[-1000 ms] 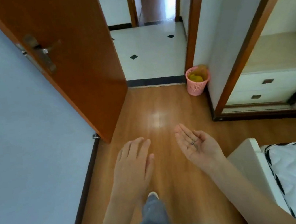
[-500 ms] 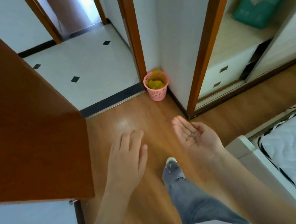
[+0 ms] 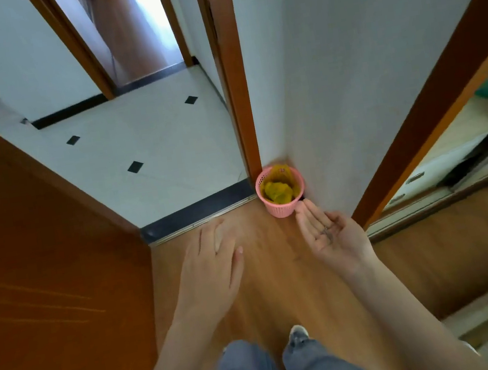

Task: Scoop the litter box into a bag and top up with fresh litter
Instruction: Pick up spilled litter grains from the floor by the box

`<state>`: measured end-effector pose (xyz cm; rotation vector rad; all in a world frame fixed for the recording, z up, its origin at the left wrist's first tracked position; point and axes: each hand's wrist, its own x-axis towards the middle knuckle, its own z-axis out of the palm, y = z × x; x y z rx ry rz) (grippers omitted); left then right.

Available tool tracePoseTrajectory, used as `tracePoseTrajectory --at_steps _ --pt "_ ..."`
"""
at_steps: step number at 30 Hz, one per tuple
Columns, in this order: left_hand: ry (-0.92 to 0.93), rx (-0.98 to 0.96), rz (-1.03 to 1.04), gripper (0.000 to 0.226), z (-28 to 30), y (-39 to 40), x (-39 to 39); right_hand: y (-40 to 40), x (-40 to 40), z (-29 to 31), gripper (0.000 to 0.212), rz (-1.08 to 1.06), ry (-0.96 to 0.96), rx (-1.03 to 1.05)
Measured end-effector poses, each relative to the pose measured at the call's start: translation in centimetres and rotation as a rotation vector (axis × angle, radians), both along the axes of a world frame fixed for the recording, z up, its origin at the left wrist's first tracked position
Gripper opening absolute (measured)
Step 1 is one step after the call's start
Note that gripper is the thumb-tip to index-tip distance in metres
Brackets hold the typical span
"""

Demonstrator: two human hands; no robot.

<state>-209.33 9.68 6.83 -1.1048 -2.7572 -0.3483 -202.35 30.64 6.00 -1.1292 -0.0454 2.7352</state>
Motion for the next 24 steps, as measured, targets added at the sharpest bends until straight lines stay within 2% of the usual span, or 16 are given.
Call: tracePoseTrajectory --at_steps 8,11,15,18,24 --pt "-0.047 0.044 -0.094 0.038 -3.3 5.7 -12.7 4.5 -12.0 -3.8 0.033 -0.068 -0.003 -0.001" --pt "-0.132 0.005 -0.154 0.043 -5.7 7.6 -18.8 6.1 -17.3 -6.3 0.034 -0.111 -0.019 0.005" --pt "-0.219 -0.061 -0.295 0.033 -10.2 10.0 -27.3 8.3 -24.0 -10.4 0.031 -0.219 -0.095 -0.038" --pt "-0.204 -0.103 -0.44 0.028 -13.6 12.8 -33.0 10.6 -28.5 -14.8 0.016 -0.262 -0.092 -0.09" --pt "-0.168 -0.081 -0.625 0.026 -22.4 19.7 -40.9 15.2 -34.8 -25.6 0.04 -0.165 -0.082 -0.07"
